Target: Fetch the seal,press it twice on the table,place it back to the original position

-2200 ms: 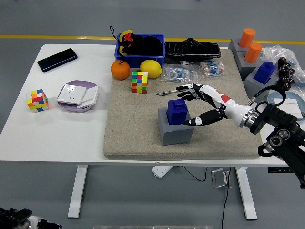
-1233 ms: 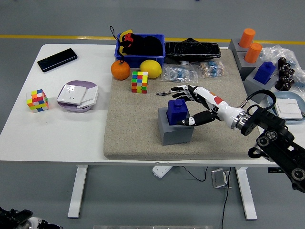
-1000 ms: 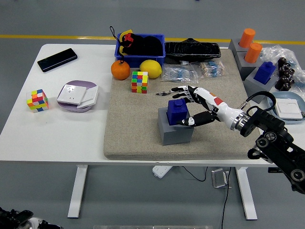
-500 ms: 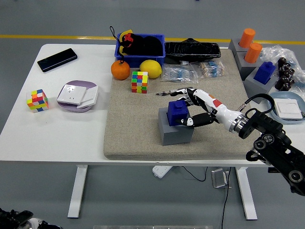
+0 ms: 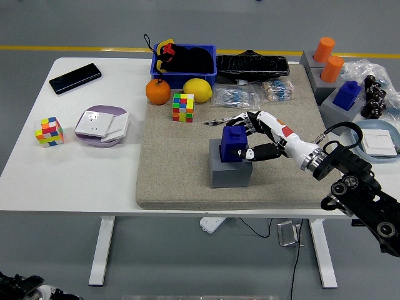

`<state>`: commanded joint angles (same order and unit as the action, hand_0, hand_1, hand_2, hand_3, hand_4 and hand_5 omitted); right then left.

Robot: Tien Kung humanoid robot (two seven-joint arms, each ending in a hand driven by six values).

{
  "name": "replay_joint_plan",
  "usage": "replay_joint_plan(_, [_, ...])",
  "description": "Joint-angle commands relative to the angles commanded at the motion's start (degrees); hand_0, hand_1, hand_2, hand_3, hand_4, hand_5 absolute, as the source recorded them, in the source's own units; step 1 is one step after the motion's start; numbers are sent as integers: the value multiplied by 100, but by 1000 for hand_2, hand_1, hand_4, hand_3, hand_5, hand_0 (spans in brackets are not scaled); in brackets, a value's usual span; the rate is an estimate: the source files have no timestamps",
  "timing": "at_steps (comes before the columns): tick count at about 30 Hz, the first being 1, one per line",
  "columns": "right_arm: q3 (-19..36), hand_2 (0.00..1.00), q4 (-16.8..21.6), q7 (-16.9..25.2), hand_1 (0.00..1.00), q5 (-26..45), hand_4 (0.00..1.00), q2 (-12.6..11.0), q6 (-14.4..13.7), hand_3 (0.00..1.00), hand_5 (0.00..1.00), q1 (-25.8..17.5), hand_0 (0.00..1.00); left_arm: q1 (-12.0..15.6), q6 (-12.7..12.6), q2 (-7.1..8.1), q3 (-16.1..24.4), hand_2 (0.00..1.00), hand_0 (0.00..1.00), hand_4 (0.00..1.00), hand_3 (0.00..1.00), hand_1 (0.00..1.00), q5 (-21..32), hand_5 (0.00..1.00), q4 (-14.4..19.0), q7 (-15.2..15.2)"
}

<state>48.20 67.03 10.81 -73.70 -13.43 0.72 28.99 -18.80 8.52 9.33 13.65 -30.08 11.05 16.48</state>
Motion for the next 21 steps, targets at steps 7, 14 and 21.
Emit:
replay_joint_plan(7, [281,408,390,-96,382,-70,779,-86,104,457,2,-73,533,5,0,1,-21,681,722,682,749,692,42,258,-4,-5])
replay_joint_plan(14, [1075,409,606,-164,383,-313,779,-329,159,460,2,-297,533,-9,-1,5,-66,681,721,682,749,692,107,259,-5,-23])
replay_joint_plan(21, [1702,408,215,-186,383,-538,777,-502,162,460,2,-479,532,-4,5,1,-29,681,722,682,750,692,68,258,-8,-6])
